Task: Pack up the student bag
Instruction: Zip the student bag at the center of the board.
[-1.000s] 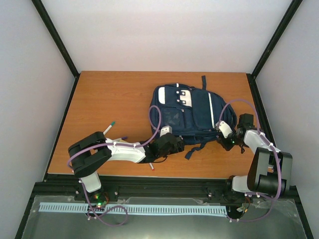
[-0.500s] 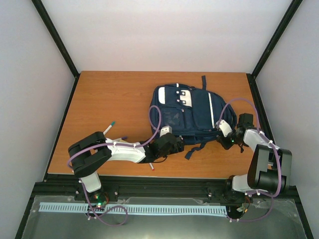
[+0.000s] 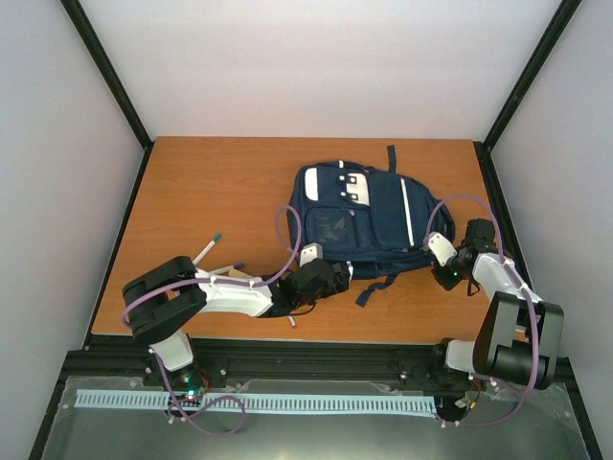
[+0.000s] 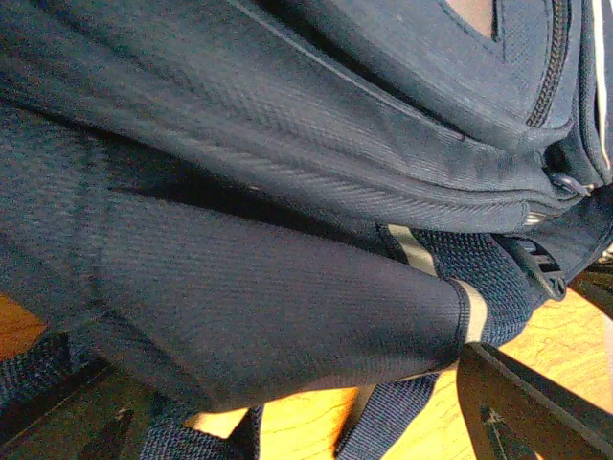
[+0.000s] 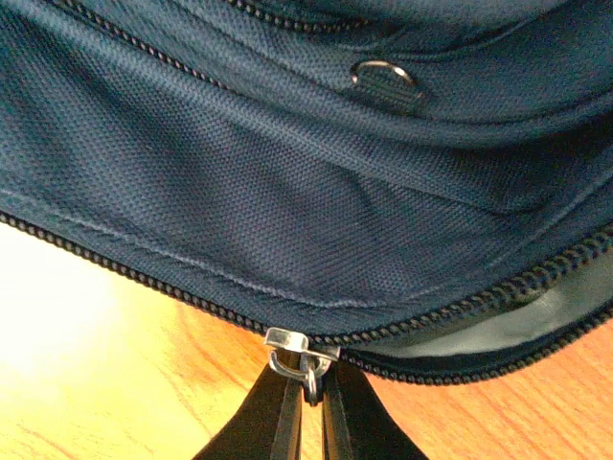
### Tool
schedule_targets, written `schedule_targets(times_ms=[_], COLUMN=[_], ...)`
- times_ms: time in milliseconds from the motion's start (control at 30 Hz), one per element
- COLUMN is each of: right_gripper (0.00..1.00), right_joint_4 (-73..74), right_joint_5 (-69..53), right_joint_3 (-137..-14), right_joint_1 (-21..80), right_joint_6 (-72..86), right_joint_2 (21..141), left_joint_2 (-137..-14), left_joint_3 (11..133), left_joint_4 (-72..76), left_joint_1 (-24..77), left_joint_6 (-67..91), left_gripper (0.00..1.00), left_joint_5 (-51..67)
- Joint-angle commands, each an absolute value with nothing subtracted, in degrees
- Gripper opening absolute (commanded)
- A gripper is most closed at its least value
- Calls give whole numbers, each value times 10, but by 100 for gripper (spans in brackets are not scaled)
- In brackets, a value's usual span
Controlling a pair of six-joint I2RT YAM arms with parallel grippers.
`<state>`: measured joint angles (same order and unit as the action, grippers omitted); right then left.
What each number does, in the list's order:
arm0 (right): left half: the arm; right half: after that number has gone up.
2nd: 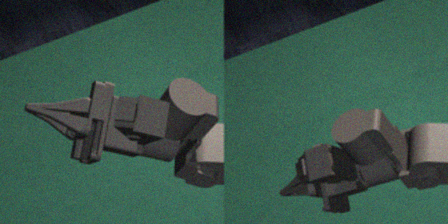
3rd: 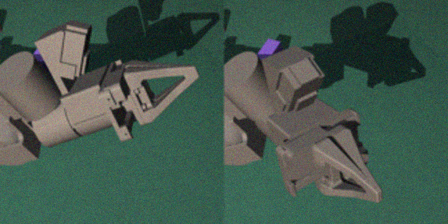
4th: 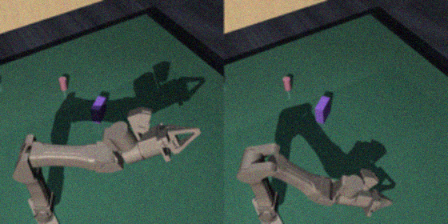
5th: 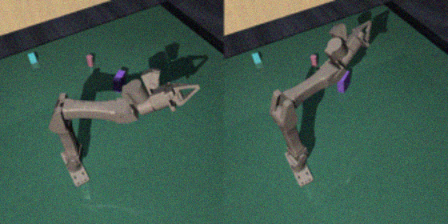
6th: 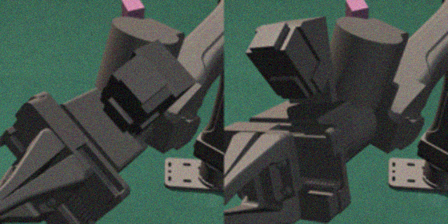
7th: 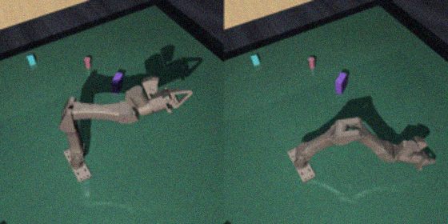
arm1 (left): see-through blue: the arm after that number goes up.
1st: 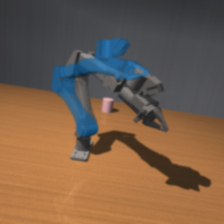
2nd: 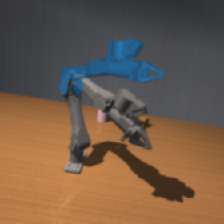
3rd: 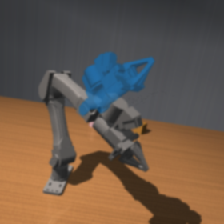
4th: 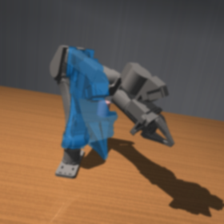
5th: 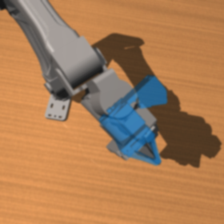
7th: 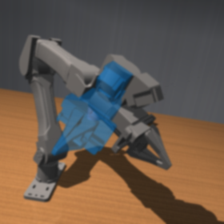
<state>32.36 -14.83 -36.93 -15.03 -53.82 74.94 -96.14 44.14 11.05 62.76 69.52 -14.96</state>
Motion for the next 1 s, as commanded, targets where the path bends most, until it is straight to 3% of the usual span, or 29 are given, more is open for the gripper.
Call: schedule_targets(times_ms=[0,267,467,867,967], right_gripper=[3,3,3,3,3], right_joint_4=[327,378,410,515,528], right_joint_5=[-81,-105,-85,-57,-59], right_joint_3=[-368,-355,-327,-392,-415], right_joint_1=[-161,-160,-150,32,48], right_joint_6=[-562,-608,-652,-584,-547], right_joint_2=[753,721,654,607,641], left_joint_2=[-947,-957,-979,-993,-995], left_joint_3=[422,432,462,566,595], left_joint_4=[139,134,139,57,30], left_joint_1=[623,619,596,450,405], left_joint_6=[713,736,713,563,529], left_gripper=[89,89,80,7,1], left_joint_5=[-180,-202,-181,-139,-118])
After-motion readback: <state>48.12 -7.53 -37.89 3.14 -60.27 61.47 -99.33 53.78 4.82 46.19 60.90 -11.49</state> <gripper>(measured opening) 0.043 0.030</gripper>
